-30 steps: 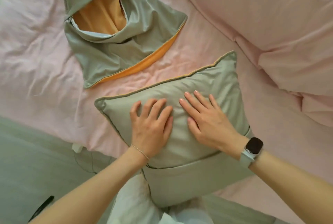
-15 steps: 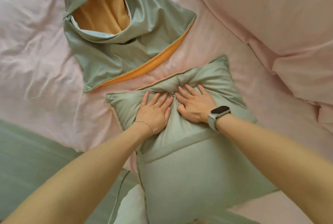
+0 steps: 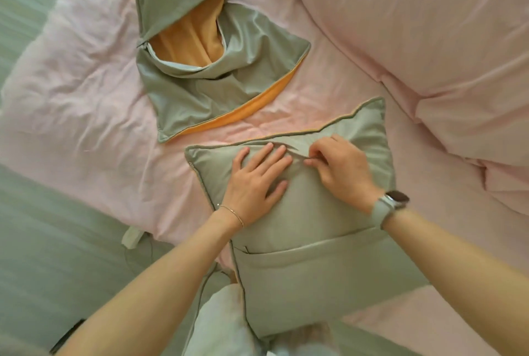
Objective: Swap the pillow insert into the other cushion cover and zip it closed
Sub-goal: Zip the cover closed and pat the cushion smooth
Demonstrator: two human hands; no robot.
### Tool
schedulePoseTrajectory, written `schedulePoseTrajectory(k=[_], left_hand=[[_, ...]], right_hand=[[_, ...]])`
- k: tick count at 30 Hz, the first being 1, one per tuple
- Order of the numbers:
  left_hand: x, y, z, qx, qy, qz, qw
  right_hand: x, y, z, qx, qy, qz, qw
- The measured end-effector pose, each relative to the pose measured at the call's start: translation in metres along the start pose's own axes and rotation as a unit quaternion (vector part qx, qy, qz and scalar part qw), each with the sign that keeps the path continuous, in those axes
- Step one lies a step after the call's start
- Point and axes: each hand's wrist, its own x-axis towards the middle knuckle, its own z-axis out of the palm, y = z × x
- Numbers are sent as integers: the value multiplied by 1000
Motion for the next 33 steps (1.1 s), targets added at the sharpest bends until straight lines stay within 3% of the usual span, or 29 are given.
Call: schedulePoseTrajectory(k=[2, 5, 8, 10, 12, 16, 19, 23, 28, 33], left_hand=[[20, 12, -10, 6, 47, 74, 996], [74, 30, -19, 43, 52, 162, 984], [113, 44, -23, 109, -26, 74, 991], [120, 49, -13, 70, -112, -12, 991], [116, 50, -1, 9, -147, -38, 988], [87, 37, 20, -50, -42, -61, 996], [67, 23, 32, -32, -74, -66, 995], [63, 22, 48, 16, -159, -77, 984], [86, 2, 69, 35, -233, -121, 964], [136, -18, 89, 31, -207, -144, 967]], right_hand=[[-19, 1, -18, 22, 90, 72, 993], [-33, 8, -44, 59, 194, 230, 952], [-33, 26, -51, 55, 150, 339, 927], [-32, 36, -47, -19, 78, 330, 941], [-27, 44, -38, -100, 43, 258, 960], [3, 42, -19, -103, -83, 86, 988], [13, 45, -1, -126, -197, 98, 967], [6, 55, 15, -186, -273, 76, 941], [41, 68, 46, -190, -312, 95, 926], [92, 99, 63, -192, -288, 131, 929]])
